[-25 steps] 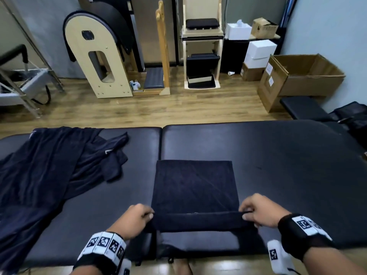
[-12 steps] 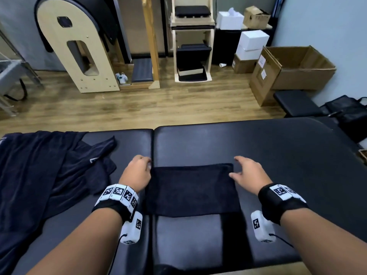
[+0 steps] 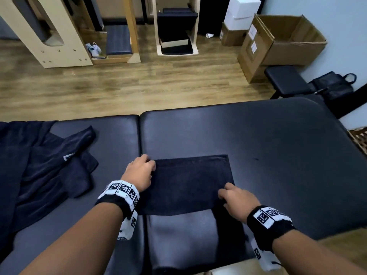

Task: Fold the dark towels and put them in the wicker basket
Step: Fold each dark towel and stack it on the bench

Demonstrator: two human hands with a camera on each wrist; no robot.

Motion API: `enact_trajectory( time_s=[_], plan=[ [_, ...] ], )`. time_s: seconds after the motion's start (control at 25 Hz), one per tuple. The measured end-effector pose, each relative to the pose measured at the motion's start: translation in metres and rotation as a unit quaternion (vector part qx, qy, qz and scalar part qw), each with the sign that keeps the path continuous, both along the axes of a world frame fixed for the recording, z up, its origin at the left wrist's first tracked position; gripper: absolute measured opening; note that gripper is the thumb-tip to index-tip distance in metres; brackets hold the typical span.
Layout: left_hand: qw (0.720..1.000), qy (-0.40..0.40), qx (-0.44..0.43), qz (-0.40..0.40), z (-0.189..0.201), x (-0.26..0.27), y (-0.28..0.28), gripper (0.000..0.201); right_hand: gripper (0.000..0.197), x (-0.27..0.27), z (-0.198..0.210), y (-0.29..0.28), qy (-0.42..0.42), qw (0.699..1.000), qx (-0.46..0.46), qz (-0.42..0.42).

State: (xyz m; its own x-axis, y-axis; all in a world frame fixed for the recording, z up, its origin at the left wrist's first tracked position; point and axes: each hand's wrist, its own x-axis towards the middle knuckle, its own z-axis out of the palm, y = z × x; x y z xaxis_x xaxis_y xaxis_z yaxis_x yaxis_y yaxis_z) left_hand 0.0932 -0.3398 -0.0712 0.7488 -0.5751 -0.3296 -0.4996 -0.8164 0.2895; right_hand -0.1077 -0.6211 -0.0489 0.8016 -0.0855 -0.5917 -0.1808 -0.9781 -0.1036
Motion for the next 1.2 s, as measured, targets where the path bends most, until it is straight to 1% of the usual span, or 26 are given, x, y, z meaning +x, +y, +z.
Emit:
enact_trajectory(
  time_s=[0.04, 0.12, 0.2, 0.28, 0.36, 0.4, 0.48, 0.56, 0.6, 0.64, 0.72, 0.8, 0.84, 0.88, 0.92, 0.96, 1.0, 1.04, 1.08, 1.12, 1.2],
  plan=[
    [1.0, -0.011, 0.016, -0.004, 0.0, -0.001, 0.002, 0.022, 0.018, 0.003, -0.001, -0.001, -0.007, 1.0, -0.019, 0.006],
    [0.998, -0.016, 0.056, -0.008, 0.002, -0.012, 0.006, 0.017, 0.019, 0.007, -0.003, -0.007, -0.021, 0.999, -0.047, 0.007],
    [0.997, 0.0, 0.08, 0.003, 0.004, -0.028, 0.01, 0.016, 0.022, 0.013, -0.002, -0.016, -0.055, 0.995, -0.079, -0.023],
    [0.996, 0.019, 0.09, 0.017, 0.005, -0.054, 0.013, 0.02, 0.024, 0.014, 0.002, -0.023, -0.099, 0.989, -0.081, -0.074],
    [0.995, 0.041, 0.082, 0.032, 0.004, -0.087, 0.01, 0.021, 0.023, 0.009, 0.006, -0.022, -0.13, 0.985, -0.055, -0.094],
    [0.995, 0.06, 0.07, 0.044, 0.003, -0.106, 0.005, 0.021, 0.023, 0.005, 0.006, -0.018, -0.134, 0.987, -0.036, -0.08],
    [0.993, 0.093, 0.04, 0.059, 0.002, -0.147, -0.009, 0.02, 0.025, -0.01, 0.004, -0.004, -0.12, 0.992, 0.011, -0.022],
    [0.994, 0.101, 0.025, 0.029, 0.001, -0.183, -0.021, 0.016, 0.031, -0.031, -0.002, 0.007, -0.094, 0.995, 0.034, 0.029],
    [0.994, 0.103, 0.028, 0.001, 0.002, -0.199, -0.025, 0.013, 0.033, -0.044, -0.006, 0.009, -0.084, 0.995, 0.027, 0.035],
    [0.994, 0.098, 0.037, -0.023, 0.004, -0.212, -0.027, 0.011, 0.035, -0.056, -0.01, 0.009, -0.083, 0.996, 0.013, 0.029],
    [0.995, 0.058, 0.07, -0.043, 0.007, -0.224, -0.024, 0.011, 0.034, -0.078, -0.016, 0.008, -0.102, 0.995, -0.018, 0.013],
    [0.996, 0.008, 0.079, -0.046, 0.013, -0.227, -0.019, 0.009, 0.03, -0.093, -0.017, 0.014, -0.128, 0.99, -0.009, 0.05],
    [0.997, -0.003, 0.056, -0.052, 0.014, -0.229, -0.019, 0.01, 0.032, -0.1, -0.018, 0.019, -0.135, 0.987, 0.008, 0.084],
    [0.997, -0.001, 0.028, -0.065, 0.014, -0.231, -0.02, 0.015, 0.039, -0.105, -0.019, 0.024, -0.129, 0.984, 0.022, 0.119],
    [0.996, 0.008, 0.008, -0.087, 0.014, -0.234, -0.022, 0.023, 0.052, -0.111, -0.02, 0.029, -0.108, 0.983, 0.025, 0.146],
    [0.993, 0.02, 0.01, -0.114, 0.013, -0.238, -0.025, 0.035, 0.063, -0.115, -0.021, 0.032, -0.088, 0.983, 0.02, 0.16],
    [0.99, 0.022, 0.032, -0.135, 0.01, -0.24, -0.029, 0.047, 0.067, -0.118, -0.021, 0.034, -0.076, 0.984, 0.013, 0.162],
    [0.987, 0.012, 0.059, -0.152, 0.007, -0.24, -0.033, 0.056, 0.064, -0.119, -0.022, 0.034, -0.075, 0.984, 0.01, 0.162],
    [0.984, -0.005, 0.079, -0.16, 0.005, -0.238, -0.036, 0.059, 0.056, -0.119, -0.023, 0.034, -0.076, 0.984, 0.008, 0.161],
    [0.982, -0.019, 0.088, -0.165, 0.004, -0.235, -0.038, 0.056, 0.047, -0.119, -0.023, 0.033, -0.076, 0.984, 0.011, 0.16],
    [0.976, -0.024, 0.106, -0.19, 0.004, -0.228, -0.038, 0.04, 0.031, -0.115, -0.023, 0.03, -0.087, 0.985, 0.028, 0.147]
  ],
)
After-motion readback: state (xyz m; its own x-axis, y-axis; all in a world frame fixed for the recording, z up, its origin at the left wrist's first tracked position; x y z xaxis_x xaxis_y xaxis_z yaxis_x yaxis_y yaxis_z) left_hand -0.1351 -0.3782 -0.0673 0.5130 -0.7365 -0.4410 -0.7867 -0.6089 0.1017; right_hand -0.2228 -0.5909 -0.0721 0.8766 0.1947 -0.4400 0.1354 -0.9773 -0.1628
